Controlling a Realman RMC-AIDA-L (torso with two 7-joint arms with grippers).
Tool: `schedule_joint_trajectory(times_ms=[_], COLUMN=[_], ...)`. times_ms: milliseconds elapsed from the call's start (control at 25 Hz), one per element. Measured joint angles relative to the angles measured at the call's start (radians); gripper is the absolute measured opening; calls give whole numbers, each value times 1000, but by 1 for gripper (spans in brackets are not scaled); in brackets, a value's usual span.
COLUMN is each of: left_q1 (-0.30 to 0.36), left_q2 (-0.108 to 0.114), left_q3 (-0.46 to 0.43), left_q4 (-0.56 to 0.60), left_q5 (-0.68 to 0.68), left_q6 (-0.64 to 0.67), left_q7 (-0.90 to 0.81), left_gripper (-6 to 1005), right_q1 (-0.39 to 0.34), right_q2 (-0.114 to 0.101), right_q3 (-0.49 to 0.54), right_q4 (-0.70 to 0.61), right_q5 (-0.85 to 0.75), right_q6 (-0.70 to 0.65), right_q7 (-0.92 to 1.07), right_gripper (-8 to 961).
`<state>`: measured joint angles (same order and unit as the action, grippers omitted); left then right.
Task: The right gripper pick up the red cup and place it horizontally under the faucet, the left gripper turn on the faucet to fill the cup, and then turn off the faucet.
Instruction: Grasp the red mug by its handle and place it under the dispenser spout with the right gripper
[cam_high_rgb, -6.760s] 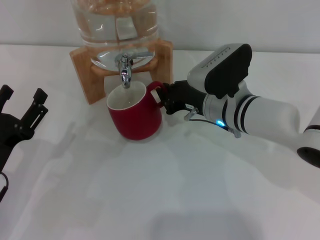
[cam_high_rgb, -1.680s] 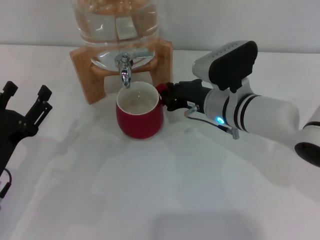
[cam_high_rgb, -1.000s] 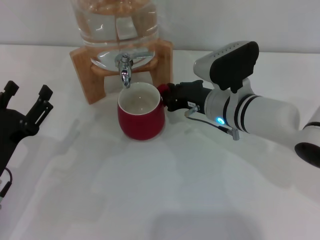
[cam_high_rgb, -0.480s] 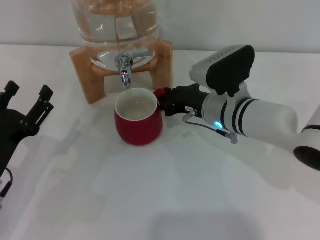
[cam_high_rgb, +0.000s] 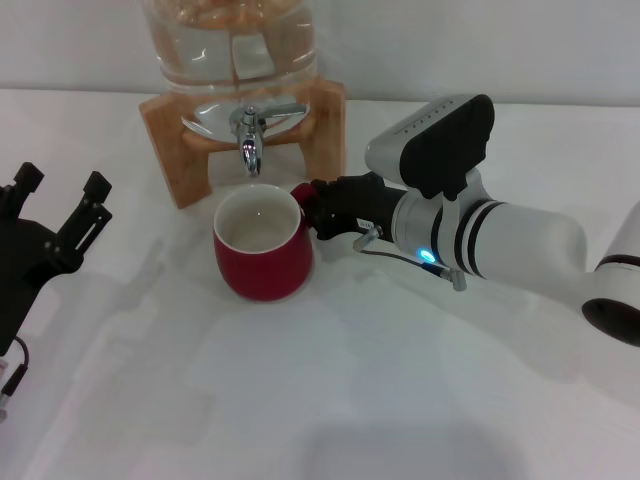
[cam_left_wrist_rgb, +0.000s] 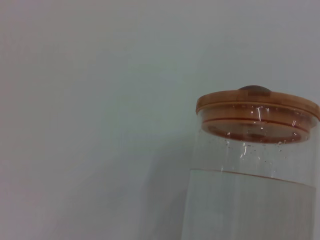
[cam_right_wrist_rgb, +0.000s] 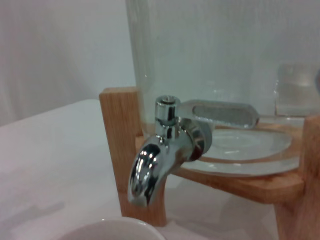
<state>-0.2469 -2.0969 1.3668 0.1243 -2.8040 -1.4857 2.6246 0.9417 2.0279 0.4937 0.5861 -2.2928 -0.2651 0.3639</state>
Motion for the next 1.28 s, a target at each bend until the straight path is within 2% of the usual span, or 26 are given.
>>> schedule_joint_trajectory(times_ms=[1080,1280], left_q1=[-2,-3], left_q2=[0,0], left_q3=[0,0], left_q4=[0,0], left_q5=[0,0], left_q6=[4,5], left_q7=[0,0], left_gripper=[891,891], right_q1=[-17,-14], right_q2=[0,0], right_q3=[11,-15], right_q4=[-54,-34], right_q5=[73,69], right_q6=[-20,-20], right_q7=[6,-1], right_gripper=[171,171])
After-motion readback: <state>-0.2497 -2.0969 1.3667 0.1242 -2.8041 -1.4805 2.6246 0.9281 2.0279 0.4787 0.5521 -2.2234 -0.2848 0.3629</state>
